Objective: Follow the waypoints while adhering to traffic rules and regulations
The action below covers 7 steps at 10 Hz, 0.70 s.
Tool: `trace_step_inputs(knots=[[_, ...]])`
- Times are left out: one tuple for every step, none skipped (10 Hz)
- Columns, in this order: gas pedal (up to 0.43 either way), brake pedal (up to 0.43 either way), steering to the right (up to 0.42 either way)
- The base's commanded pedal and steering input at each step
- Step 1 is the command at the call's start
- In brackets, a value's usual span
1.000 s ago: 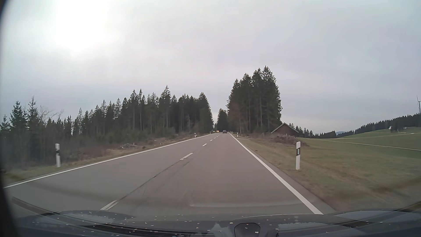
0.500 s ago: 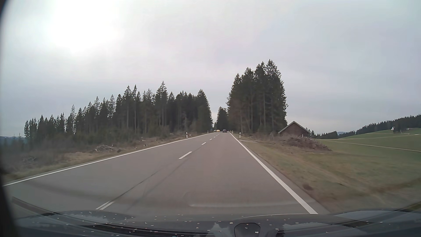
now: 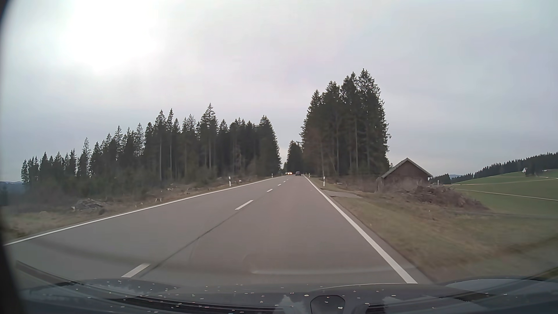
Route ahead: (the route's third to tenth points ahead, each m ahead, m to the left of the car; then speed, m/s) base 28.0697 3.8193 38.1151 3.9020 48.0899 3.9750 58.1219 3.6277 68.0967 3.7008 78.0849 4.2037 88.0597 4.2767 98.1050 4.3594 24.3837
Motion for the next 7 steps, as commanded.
trace_step_inputs(knots=[[0.319, 0.000, 0.000], [0.319, 0.000, -0.001], [0.319, 0.000, -0.001], [0.319, 0.000, -0.003], [0.319, 0.000, -0.004], [0.319, 0.000, -0.003], [0.319, 0.000, -0.003]])
